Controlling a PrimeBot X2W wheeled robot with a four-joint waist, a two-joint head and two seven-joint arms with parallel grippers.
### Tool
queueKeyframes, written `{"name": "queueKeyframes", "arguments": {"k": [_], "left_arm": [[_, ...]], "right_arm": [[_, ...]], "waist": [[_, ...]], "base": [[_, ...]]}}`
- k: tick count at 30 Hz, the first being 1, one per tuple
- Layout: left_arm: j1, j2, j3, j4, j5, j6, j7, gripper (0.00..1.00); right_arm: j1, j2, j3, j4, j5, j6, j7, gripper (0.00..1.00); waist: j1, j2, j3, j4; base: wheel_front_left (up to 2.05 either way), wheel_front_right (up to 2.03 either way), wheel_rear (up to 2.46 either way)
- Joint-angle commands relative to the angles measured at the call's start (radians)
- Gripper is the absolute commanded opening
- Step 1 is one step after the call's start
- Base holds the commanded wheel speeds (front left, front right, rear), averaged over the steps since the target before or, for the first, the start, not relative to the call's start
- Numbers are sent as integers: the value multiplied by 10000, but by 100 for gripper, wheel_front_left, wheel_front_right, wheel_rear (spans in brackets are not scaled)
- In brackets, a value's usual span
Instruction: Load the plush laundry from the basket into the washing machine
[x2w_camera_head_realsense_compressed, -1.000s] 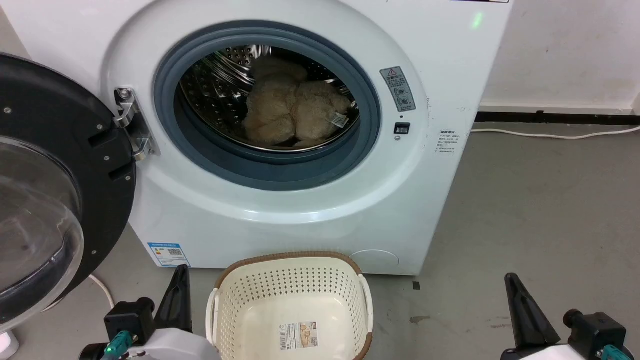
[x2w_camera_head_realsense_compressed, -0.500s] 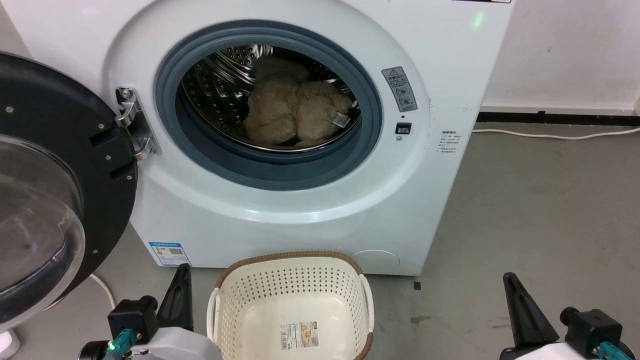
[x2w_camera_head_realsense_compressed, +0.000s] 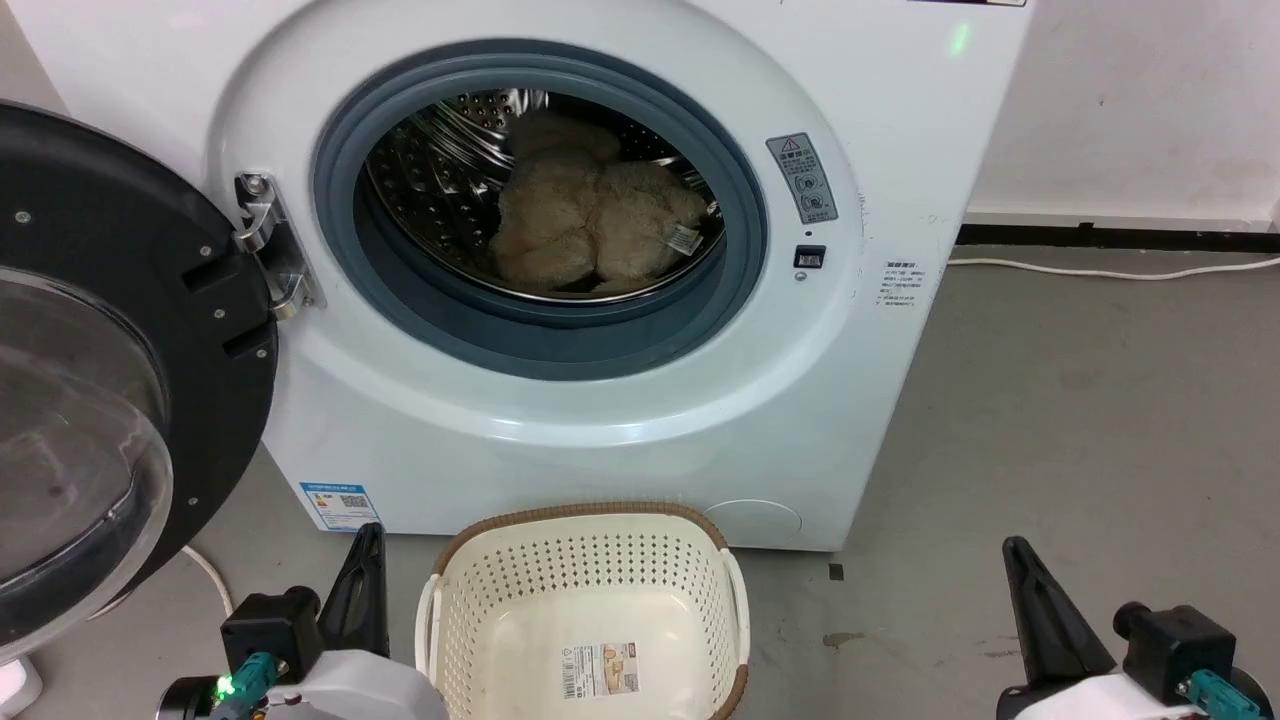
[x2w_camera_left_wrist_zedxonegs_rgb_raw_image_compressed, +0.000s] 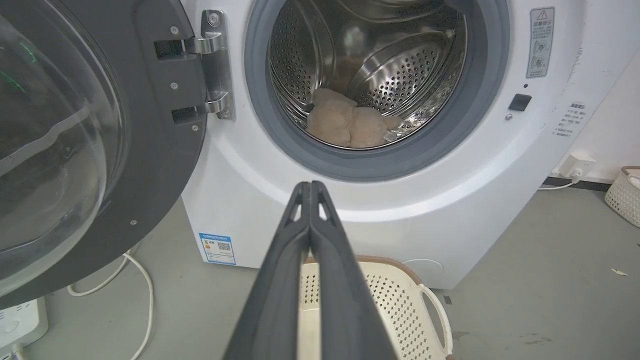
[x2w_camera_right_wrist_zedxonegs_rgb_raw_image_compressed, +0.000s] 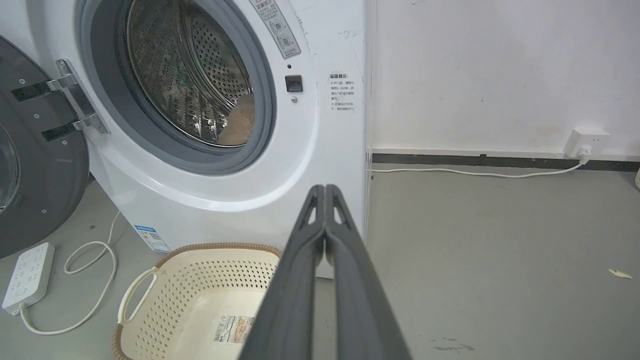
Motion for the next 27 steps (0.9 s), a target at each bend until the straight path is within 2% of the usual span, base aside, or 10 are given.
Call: {"name": "queueKeyframes", "arguments": {"k": [1,27], "left_arm": [[-58,-14,30,-67,127,-40,24,0],[-106,-211,211,-269,735,-181,317,0]], "right_arm": [[-142,-1,17,-83,-83,-2,44,0],[-339,-1,39,-215,-487,-4,412,0]], "waist": [[-1,0,0,3],[-1,0,9,58]], "base": [[0,0,0],[0,0,0]]}}
